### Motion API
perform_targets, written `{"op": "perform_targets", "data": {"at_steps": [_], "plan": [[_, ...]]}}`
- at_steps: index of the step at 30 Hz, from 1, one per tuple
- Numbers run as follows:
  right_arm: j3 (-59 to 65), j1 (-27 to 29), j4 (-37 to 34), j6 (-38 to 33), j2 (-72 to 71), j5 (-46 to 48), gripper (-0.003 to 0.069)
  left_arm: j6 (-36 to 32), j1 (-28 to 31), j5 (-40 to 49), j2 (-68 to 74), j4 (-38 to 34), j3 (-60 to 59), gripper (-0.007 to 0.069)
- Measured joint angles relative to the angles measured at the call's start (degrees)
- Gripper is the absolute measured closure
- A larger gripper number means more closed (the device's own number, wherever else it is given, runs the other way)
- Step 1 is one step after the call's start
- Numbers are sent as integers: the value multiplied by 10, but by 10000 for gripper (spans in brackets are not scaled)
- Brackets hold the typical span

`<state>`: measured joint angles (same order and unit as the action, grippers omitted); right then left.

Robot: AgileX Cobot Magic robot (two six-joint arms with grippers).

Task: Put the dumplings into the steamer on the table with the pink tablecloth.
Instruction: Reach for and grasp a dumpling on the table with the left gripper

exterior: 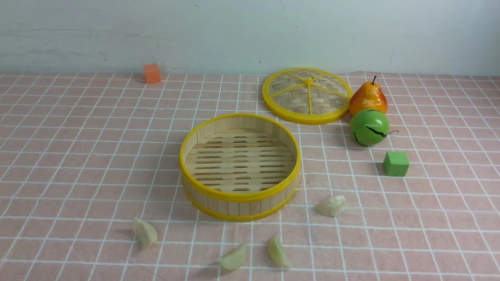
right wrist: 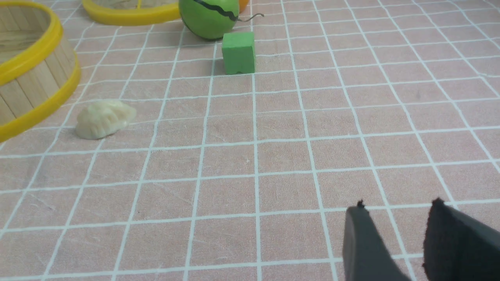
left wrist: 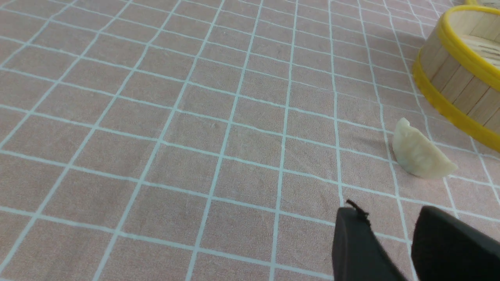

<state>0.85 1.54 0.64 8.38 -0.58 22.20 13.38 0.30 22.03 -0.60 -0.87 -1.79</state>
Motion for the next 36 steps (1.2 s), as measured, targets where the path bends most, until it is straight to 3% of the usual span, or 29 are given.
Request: {"op": "perform_targets", "data": {"at_steps": [36], "plan": [[0, 0, 0, 0, 0, 0, 420, 0, 0, 0, 0, 0, 0, 392]]}}
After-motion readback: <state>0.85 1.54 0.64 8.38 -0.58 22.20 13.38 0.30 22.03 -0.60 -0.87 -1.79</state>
